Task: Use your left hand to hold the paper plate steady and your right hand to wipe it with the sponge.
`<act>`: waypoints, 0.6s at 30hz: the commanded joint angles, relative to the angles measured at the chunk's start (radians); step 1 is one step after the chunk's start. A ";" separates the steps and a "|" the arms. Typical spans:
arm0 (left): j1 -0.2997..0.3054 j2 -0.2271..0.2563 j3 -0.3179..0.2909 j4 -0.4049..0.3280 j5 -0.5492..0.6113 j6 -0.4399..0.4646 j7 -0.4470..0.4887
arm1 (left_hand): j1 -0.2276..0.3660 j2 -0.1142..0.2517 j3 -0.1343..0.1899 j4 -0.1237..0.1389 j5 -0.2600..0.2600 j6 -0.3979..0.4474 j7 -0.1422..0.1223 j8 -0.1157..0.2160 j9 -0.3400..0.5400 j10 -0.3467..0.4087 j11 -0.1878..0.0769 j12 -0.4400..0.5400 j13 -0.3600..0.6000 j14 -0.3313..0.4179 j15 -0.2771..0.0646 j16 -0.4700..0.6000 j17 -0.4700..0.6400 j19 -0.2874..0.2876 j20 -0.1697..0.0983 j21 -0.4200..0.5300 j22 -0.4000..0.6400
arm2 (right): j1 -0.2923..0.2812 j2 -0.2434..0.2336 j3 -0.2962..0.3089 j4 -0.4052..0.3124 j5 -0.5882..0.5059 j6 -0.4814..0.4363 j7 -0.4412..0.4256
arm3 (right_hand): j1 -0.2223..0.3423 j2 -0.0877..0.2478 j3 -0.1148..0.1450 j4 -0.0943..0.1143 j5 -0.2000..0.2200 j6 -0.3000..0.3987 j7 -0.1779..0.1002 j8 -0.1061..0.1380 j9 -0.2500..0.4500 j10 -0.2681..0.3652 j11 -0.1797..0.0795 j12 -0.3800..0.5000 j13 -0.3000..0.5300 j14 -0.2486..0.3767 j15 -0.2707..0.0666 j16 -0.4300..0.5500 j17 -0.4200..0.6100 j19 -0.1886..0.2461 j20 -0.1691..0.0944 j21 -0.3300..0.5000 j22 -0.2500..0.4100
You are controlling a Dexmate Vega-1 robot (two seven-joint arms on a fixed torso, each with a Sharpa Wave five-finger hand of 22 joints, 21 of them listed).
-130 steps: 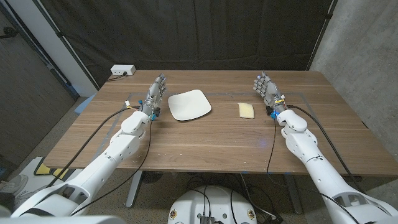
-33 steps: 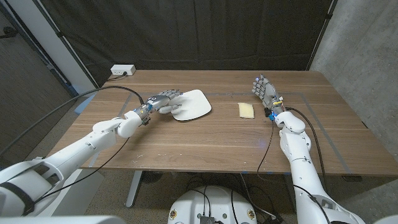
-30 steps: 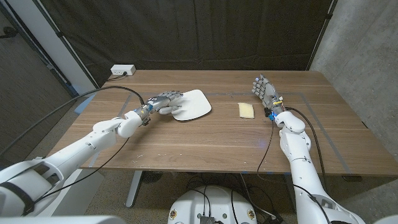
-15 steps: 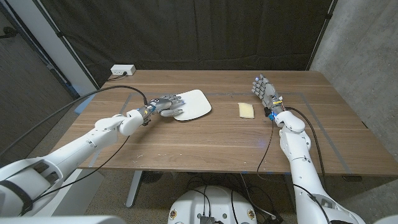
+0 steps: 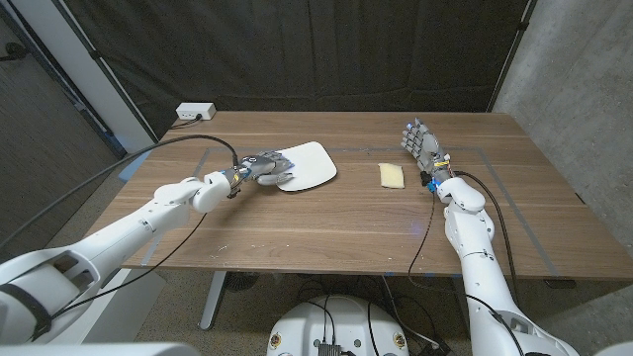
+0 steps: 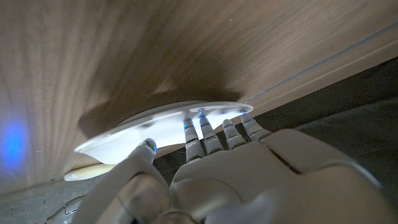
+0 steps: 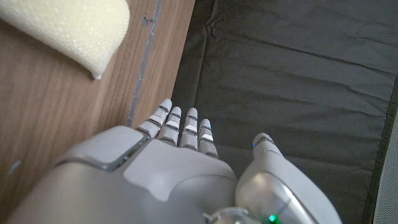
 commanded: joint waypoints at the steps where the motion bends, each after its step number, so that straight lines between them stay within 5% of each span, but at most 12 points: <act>1: -0.007 0.000 0.014 -0.017 0.072 0.026 -0.023 | -0.005 -0.008 -0.011 0.000 0.008 0.077 0.042 0.015 0.005 0.034 0.005 0.008 0.001 0.010 -0.051 0.002 0.000 0.002 -0.008 -0.003 -0.001 | -0.001 -0.003 -0.003 -0.009 -0.006 -0.001 -0.004 | -0.005 0.002 0.005 0.003 0.002 0.008 -0.003 0.004 0.003 0.008 -0.003 0.005 0.000 0.001 0.005 0.004 0.004 -0.002 0.007 -0.003 0.003; 8: -0.012 -0.006 0.015 -0.019 0.086 0.028 -0.029 | -0.013 -0.015 -0.017 0.001 0.009 0.091 0.044 0.016 0.005 0.047 0.005 0.008 0.002 0.012 -0.051 -0.001 0.000 -0.005 -0.008 -0.006 -0.001 | -0.013 -0.021 -0.029 -0.080 -0.061 -0.056 -0.031 | 0.003 0.006 0.010 -0.002 0.004 0.009 -0.004 0.004 0.003 0.009 -0.003 0.005 0.000 0.003 0.007 0.004 0.002 -0.001 0.007 -0.004 0.003; 18: -0.024 -0.022 0.019 -0.004 0.089 0.018 -0.038 | -0.021 -0.019 -0.023 0.002 0.011 0.094 0.043 0.013 0.005 0.049 0.005 0.004 0.002 0.010 -0.052 -0.004 0.000 -0.010 -0.008 -0.009 -0.001 | -0.071 -0.079 -0.140 -0.348 -0.312 -0.374 -0.111 | 0.032 0.002 0.022 -0.025 0.006 0.042 -0.013 0.014 0.003 0.039 -0.013 0.014 0.000 0.020 -0.010 0.007 -0.002 0.009 -0.010 -0.007 0.002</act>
